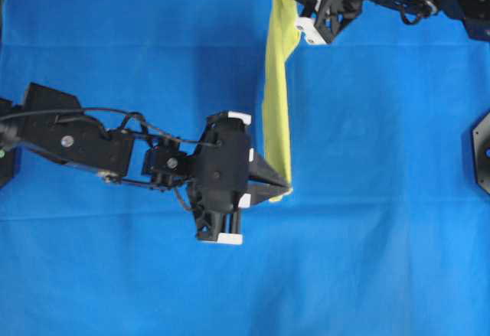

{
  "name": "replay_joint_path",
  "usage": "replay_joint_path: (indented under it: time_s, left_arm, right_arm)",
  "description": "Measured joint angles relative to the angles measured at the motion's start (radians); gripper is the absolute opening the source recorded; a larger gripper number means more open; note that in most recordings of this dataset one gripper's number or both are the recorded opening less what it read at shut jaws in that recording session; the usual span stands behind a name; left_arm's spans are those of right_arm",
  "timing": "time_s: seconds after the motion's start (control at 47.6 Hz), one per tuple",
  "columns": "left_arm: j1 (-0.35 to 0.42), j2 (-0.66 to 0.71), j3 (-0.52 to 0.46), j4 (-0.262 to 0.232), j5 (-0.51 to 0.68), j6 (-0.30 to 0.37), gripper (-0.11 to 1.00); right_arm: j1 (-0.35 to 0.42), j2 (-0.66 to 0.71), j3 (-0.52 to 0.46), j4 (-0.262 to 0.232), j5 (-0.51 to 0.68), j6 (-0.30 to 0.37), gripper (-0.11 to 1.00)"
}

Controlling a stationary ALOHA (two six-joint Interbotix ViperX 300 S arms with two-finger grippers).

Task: Fold the yellow towel.
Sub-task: 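Rotate the folded strip vertical, left gripper swinging its end downward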

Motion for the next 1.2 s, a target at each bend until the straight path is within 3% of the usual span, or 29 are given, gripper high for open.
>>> replay_joint_path:
  time_s: [0.231,0.63,0.798,0.966,1.196]
  left_arm:
    - [0.0,0.049,-0.044,0.0,-0.02,0.005,0.03]
    - [0.011,0.261,-0.281,0.002,-0.031,0.025,0.03]
    - [0.011,0.325,-0.351,0.0,-0.031,0.026,0.03]
    - [0.011,0.316,-0.296,0.002,-0.037,0.012,0.03]
    - [0.009,0.235,-0.066,-0.008,-0.118,-0.067,0.03]
  right_arm:
    - [0.0,-0.008,0.015,-0.002,0.0,0.0,0.02]
    - [-0.071,-0.225,0.244,-0.002,0.021,0.008,0.02]
    - [-0.086,-0.272,0.281,-0.002,0.063,0.008,0.02]
    - [-0.084,-0.193,0.265,-0.002,0.051,0.009,0.02]
    - [-0.032,0.018,0.144,-0.002,-0.032,0.011,0.02]
